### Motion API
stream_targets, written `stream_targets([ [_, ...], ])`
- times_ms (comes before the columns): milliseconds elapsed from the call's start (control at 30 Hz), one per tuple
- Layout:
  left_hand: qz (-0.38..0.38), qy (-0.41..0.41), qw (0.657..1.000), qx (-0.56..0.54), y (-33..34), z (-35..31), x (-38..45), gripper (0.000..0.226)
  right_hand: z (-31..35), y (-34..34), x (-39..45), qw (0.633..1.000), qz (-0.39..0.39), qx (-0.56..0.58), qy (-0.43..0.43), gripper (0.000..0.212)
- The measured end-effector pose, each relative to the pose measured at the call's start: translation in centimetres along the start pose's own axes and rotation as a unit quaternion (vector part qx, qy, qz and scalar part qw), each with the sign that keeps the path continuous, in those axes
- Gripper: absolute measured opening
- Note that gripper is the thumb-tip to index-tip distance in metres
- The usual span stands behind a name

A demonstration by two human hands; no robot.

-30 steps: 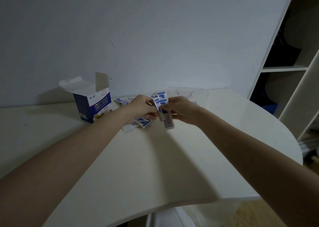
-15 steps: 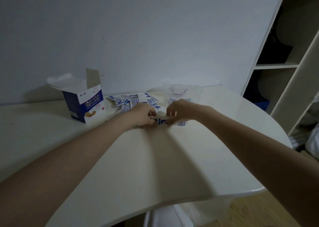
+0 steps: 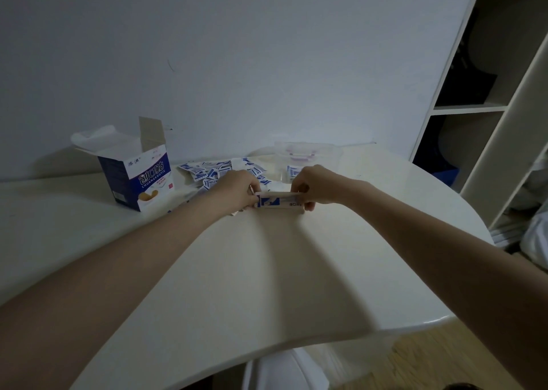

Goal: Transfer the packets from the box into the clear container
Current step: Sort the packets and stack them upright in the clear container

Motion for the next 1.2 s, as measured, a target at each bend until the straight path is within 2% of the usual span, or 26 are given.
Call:
stream_targets([
  [167, 0.021, 0.006, 1.0, -0.013, -0.5, 0.1, 0.3, 0.011, 0.0, -0.1, -0.1, 1.0, 0.003, 0.01, -0.002, 0.02],
  [233, -0.017, 0.009, 0.999, -0.037, -2.2, -0.5, 1.2, 0.007, -0.9, -2.1, 0.0, 0.998, -0.035, 0.05, 0.004, 0.015],
  [267, -0.043, 0.008, 0.995, -0.089, -3.3, -0.7, 2.0, 0.009, -1.7, -3.5, 0.1, 0.994, -0.073, 0.085, 0.014, 0.013],
  [300, -0.058, 0.009, 0.983, -0.175, -4.4, -1.1, 2.7, 0.012, -2.6, -5.0, 0.3, 0.983, -0.112, 0.143, 0.024, 0.011],
  [367, -0.078, 0.016, 0.936, -0.342, -6.0, -2.2, 4.3, 0.005, -4.3, -7.3, 0.6, 0.938, -0.181, 0.294, 0.036, 0.015],
  [400, -0.088, 0.014, 0.92, -0.383, -6.5, -2.7, 5.1, 0.005, -4.9, -8.1, 0.7, 0.913, -0.201, 0.352, 0.042, 0.016],
  [467, -0.093, -0.006, 0.914, -0.394, -7.0, -3.6, 7.2, 0.012, -5.8, -9.1, 1.3, 0.886, -0.221, 0.4, 0.076, 0.011],
  [567, -0.096, -0.054, 0.956, -0.273, -6.7, -4.7, 9.8, 0.007, -7.1, -9.6, 3.0, 0.892, -0.225, 0.363, 0.148, 0.022],
  [633, -0.09, -0.077, 0.983, -0.142, -6.3, -5.3, 11.8, 0.021, -7.6, -9.5, 4.5, 0.915, -0.21, 0.289, 0.189, 0.009],
  [700, -0.051, -0.101, 0.993, -0.029, -5.6, -6.0, 13.0, 0.036, -7.7, -9.1, 5.8, 0.937, -0.172, 0.216, 0.213, 0.016],
  [800, 0.005, -0.106, 0.99, 0.097, -4.6, -6.9, 14.2, 0.011, -7.3, -8.3, 6.6, 0.957, -0.093, 0.149, 0.231, 0.012],
  [900, 0.02, -0.099, 0.982, 0.158, -3.8, -7.4, 14.9, 0.009, -7.1, -7.7, 6.8, 0.961, -0.081, 0.101, 0.245, 0.032],
  [1067, 0.063, -0.081, 0.964, 0.244, -2.6, -7.9, 15.3, 0.012, -7.2, -6.8, 7.4, 0.966, -0.077, 0.058, 0.239, 0.026],
  [1200, 0.091, -0.083, 0.948, 0.292, -2.4, -8.1, 15.1, 0.019, -7.1, -6.5, 7.3, 0.971, -0.074, 0.031, 0.227, 0.035],
])
Point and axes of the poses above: each hand's wrist, its own x-axis towards the middle knuckle, its own y-axis out of the palm, z = x × y, the point moved 3 cm from there along x, towards the middle knuckle, and after that the axes turned 10 degrees about z, right-handed, at the moved point
